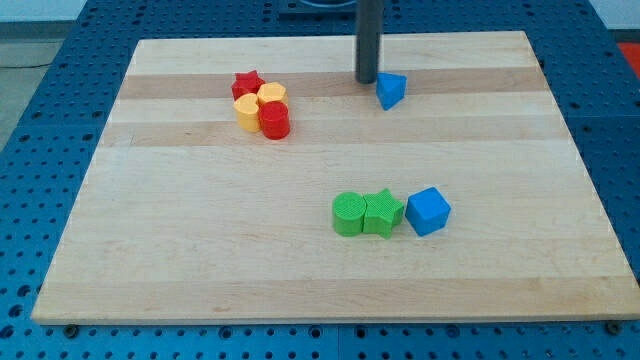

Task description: Push the blue triangle to the right side of the board

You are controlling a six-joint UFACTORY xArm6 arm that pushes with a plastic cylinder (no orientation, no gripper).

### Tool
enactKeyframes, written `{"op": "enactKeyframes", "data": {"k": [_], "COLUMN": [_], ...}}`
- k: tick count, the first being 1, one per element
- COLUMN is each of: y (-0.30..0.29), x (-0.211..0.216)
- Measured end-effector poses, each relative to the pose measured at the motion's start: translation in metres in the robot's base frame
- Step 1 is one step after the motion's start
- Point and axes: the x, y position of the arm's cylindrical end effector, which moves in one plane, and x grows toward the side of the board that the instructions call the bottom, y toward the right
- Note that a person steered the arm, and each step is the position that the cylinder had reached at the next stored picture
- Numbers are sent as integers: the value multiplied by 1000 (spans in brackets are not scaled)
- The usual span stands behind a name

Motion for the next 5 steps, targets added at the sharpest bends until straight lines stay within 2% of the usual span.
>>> {"op": "enactKeyframes", "data": {"k": [1, 2, 3, 4, 5], "y": [43, 60, 60, 55, 11], "x": [17, 42, 12, -53, -57]}}
